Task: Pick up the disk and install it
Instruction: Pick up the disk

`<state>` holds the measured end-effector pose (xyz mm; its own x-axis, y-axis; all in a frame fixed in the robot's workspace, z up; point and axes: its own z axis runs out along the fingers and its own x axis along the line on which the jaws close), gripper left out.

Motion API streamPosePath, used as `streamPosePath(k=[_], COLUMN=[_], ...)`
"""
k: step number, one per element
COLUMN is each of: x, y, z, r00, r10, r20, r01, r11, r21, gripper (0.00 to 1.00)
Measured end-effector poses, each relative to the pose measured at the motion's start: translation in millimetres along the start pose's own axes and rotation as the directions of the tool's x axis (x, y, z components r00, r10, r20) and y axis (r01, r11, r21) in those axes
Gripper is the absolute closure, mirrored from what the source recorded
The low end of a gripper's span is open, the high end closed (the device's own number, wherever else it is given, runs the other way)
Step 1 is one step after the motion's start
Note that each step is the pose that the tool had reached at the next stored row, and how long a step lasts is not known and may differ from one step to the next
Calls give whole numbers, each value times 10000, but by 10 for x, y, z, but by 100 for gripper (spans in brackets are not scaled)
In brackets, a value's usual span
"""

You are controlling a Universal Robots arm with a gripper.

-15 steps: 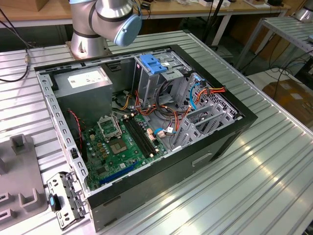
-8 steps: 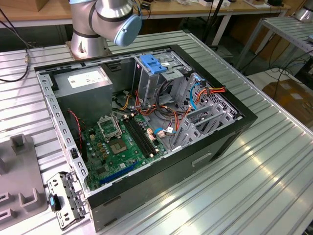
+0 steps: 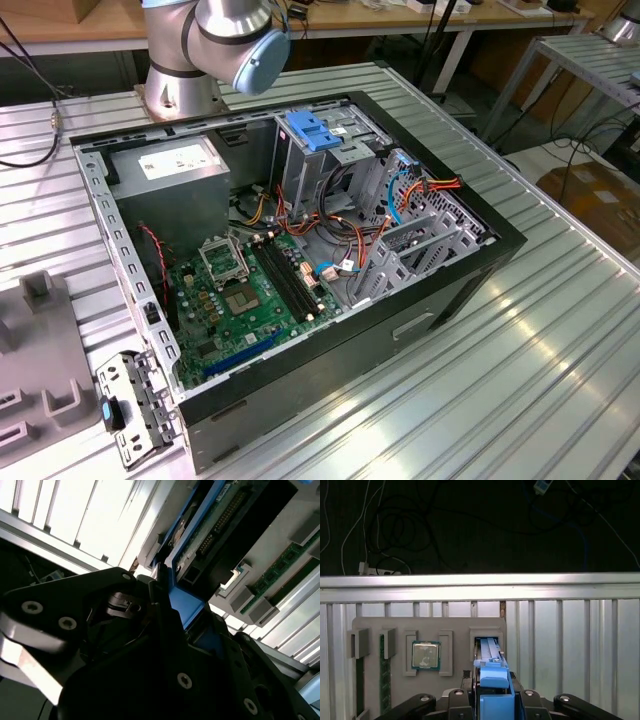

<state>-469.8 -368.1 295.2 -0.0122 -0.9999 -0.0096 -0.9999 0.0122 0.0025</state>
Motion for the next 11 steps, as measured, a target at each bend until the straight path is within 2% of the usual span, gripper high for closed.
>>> streamPosePath(k=[11], x=[0], y=[0], z=[0], r00=[9999], r10=[134], r20=[1], r01=[-134], r11=[9999], r21=[1], gripper=[63])
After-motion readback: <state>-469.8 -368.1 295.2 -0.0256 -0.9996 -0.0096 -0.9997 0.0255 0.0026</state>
